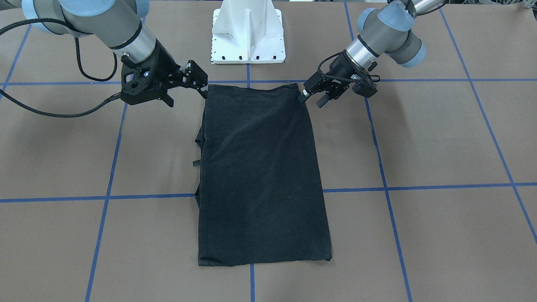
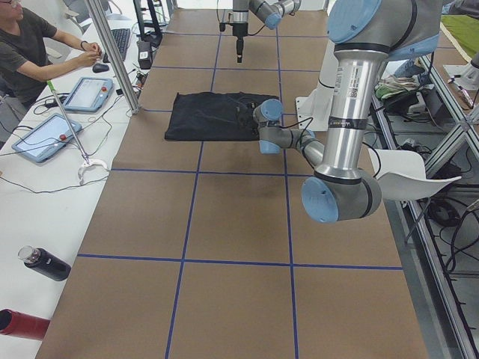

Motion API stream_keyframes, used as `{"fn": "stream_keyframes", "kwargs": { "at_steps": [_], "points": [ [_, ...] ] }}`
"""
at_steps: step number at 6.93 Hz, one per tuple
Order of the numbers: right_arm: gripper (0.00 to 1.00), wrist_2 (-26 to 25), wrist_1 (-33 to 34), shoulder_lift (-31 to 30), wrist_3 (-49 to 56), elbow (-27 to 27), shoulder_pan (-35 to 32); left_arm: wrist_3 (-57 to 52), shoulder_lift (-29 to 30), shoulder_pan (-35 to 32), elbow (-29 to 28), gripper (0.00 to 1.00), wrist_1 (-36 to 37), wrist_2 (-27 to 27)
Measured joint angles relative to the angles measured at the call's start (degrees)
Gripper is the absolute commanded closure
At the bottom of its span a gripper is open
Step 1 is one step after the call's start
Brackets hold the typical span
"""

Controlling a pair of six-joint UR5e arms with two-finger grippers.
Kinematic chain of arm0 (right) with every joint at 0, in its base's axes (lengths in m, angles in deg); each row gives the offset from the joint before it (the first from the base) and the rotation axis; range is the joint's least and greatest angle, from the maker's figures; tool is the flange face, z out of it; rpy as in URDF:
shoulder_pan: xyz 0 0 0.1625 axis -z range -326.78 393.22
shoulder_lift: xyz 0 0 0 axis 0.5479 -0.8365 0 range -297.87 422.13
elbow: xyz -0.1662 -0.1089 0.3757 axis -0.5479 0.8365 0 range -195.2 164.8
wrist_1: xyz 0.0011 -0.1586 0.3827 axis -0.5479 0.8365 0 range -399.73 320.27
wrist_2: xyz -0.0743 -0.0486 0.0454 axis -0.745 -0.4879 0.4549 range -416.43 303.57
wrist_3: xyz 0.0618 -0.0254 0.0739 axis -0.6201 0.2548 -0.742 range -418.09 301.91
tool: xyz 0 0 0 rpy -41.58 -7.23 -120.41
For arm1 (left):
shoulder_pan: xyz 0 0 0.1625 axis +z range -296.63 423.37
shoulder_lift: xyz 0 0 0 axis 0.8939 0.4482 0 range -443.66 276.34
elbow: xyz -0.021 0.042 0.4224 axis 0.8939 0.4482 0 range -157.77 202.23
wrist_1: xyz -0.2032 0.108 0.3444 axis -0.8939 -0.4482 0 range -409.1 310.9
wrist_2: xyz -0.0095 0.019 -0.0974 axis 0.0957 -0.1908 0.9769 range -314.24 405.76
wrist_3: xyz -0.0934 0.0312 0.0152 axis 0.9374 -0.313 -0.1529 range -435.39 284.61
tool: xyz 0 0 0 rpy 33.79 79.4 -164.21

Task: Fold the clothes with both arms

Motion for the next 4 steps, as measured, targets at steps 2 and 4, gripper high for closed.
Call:
{"fn": "stream_keyframes", "kwargs": {
  "at_steps": [2, 4],
  "points": [
    [0.00, 0.38, -3.55, -1.32, -1.47, 0.05, 0.50, 0.47, -0.25, 3.09, -0.50, 0.00, 0.77, -1.34],
    [0.00, 1.37, -4.22, -1.39, -1.67, 0.11, 0.55, 0.49, 0.07, 5.35, -0.57, 0.01, 2.33, -1.54]
  ]
}}
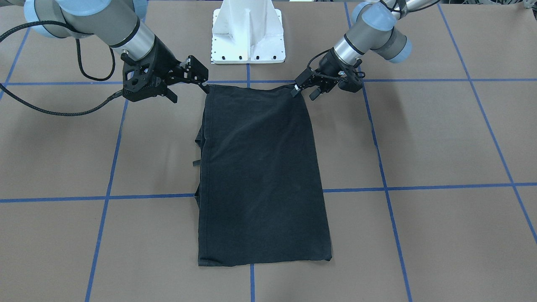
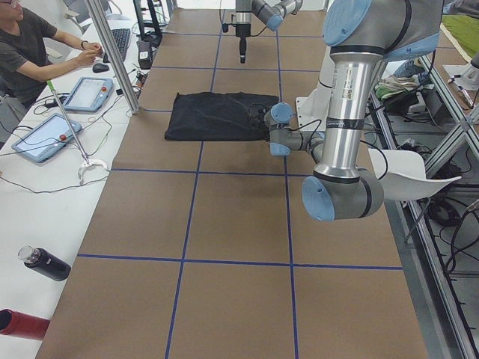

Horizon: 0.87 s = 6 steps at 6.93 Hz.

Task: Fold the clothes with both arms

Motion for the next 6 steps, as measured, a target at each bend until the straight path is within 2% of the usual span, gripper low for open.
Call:
{"fn": "stream_keyframes", "kwargs": {
  "at_steps": [6],
  "points": [
    [0.00, 0.44, -0.17, 0.02, -2.29, -0.14, -0.02, -0.01, 0.61, 3.25, -0.09, 0.06, 0.59, -0.01]
  ]
}}
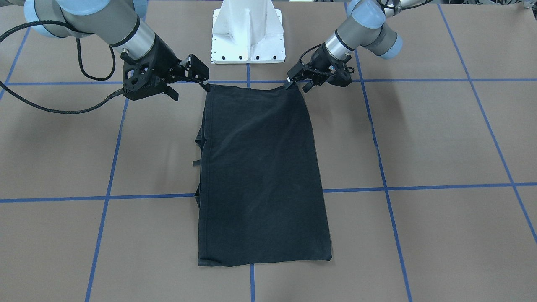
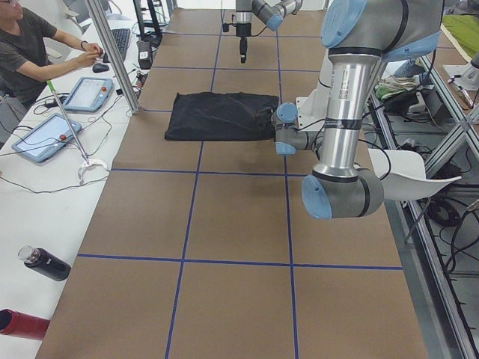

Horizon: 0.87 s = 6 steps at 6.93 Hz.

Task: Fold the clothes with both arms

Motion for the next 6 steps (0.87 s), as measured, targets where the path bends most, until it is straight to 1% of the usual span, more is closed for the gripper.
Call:
{"fn": "stream_keyframes", "kwargs": {
  "at_steps": [2, 5, 6],
  "points": [
    [0.00, 0.09, 0.00, -0.12, -0.09, -0.21, -0.09, 0.00, 1.24, 0.54, -0.16, 0.06, 1.32, 0.01],
    [0.00, 0.12, 0.01, -0.17, -0.10, -0.24, -0.12, 0.00, 1.25, 0.94, -0.36, 0.06, 1.93, 0.04],
    [0.00, 0.13, 0.06, -0.16, -0.10, -0.24, -0.12, 0.00, 1.13, 0.98, -0.46, 0.10, 1.95, 0.06]
  ]
}}
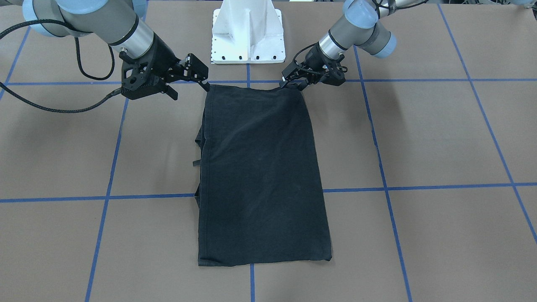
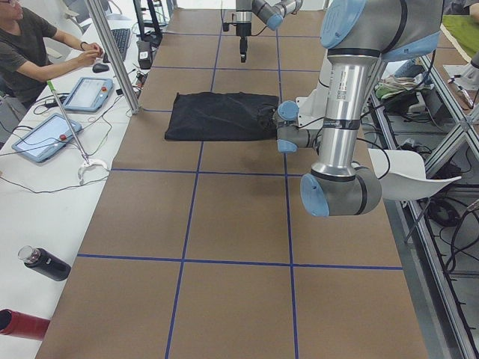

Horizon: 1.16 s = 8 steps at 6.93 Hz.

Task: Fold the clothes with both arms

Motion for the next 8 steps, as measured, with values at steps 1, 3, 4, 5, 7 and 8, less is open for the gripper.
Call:
{"fn": "stream_keyframes", "kwargs": {
  "at_steps": [1, 3, 4, 5, 7, 8],
  "points": [
    [0.00, 0.03, 0.02, 0.04, 0.00, 0.00, 0.00, 0.00, -0.07, 0.02, -0.04, 0.27, 0.00, -0.01],
    [0.00, 0.17, 0.03, -0.01, 0.00, 0.00, 0.00, 0.00, -0.06, 0.04, -0.03, 0.90, 0.01, -0.01],
    [0.00, 0.21, 0.03, -0.09, 0.00, 0.00, 0.00, 0.00, -0.08, 0.04, 0.02, 1.00, 0.01, 0.00],
    [0.00, 0.23, 0.01, -0.20, 0.02, 0.00, 0.00, 0.00, -0.08, 0.03, 0.06, 1.00, 0.06, 0.05],
    [0.00, 0.20, -0.05, -0.40, 0.06, 0.00, 0.00, 0.06, 0.28, -0.09, 0.93, 1.00, 1.71, 0.47],
    [0.00, 0.12, -0.05, -0.55, -0.21, 0.00, 0.01, 0.08, 0.33, -0.23, 1.97, 1.00, 2.33, 0.74]
  ]
}}
